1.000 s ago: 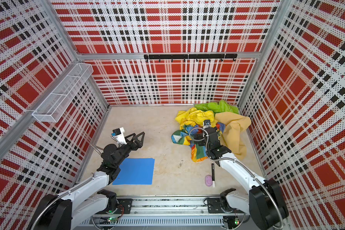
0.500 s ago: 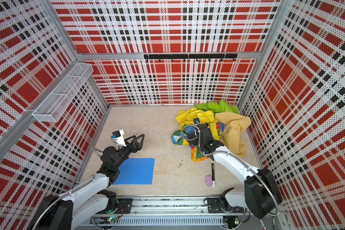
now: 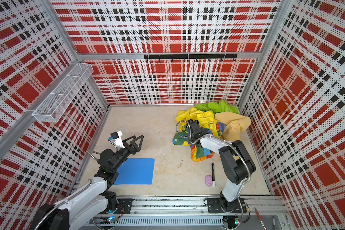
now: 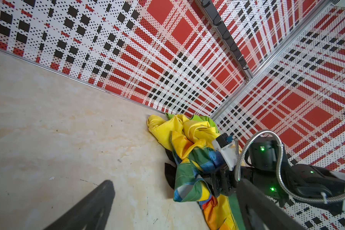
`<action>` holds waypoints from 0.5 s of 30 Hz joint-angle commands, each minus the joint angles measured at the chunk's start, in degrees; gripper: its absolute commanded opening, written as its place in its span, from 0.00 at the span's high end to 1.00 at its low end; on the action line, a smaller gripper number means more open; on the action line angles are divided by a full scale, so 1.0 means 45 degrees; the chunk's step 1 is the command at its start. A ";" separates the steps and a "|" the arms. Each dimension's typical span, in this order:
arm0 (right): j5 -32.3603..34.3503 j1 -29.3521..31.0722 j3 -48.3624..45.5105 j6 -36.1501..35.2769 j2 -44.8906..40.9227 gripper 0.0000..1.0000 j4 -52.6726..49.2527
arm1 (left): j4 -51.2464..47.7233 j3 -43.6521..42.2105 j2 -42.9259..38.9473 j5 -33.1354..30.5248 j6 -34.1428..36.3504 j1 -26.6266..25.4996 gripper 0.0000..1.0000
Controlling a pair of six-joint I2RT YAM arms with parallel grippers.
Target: Pick out a specific cloth from the pile
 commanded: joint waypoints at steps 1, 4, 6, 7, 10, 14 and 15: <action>-0.0274 -0.0485 0.0362 0.0647 0.0453 0.45 0.0440 | -0.0059 -0.0223 -0.0051 0.0083 0.0071 -0.0069 0.01; -0.0118 -0.0738 0.0497 0.0667 0.0584 0.85 0.0617 | -0.0079 -0.0145 0.0117 0.0055 0.0151 -0.0194 0.01; 0.0060 -0.0790 0.0533 0.0630 0.0391 0.99 0.0659 | -0.0098 -0.0063 0.0244 0.0096 0.0151 -0.0227 0.01; 0.0101 -0.0792 0.0500 0.0580 0.0204 1.00 0.0742 | -0.0092 -0.0027 0.0287 0.0082 0.0170 -0.0277 0.01; 0.0212 -0.0868 0.0478 0.0511 -0.0579 1.00 0.0826 | -0.0129 0.0055 0.0358 -0.0087 0.0355 -0.0541 0.01; 0.0231 -0.1235 0.0660 0.0473 -0.1624 1.00 0.0605 | -0.0229 0.0226 0.0538 -0.0196 0.0528 -0.0791 0.01; 0.0233 -0.1358 0.0720 0.0454 -0.1881 1.00 0.0527 | -0.0262 0.0269 0.0596 -0.0188 0.0554 -0.0854 0.01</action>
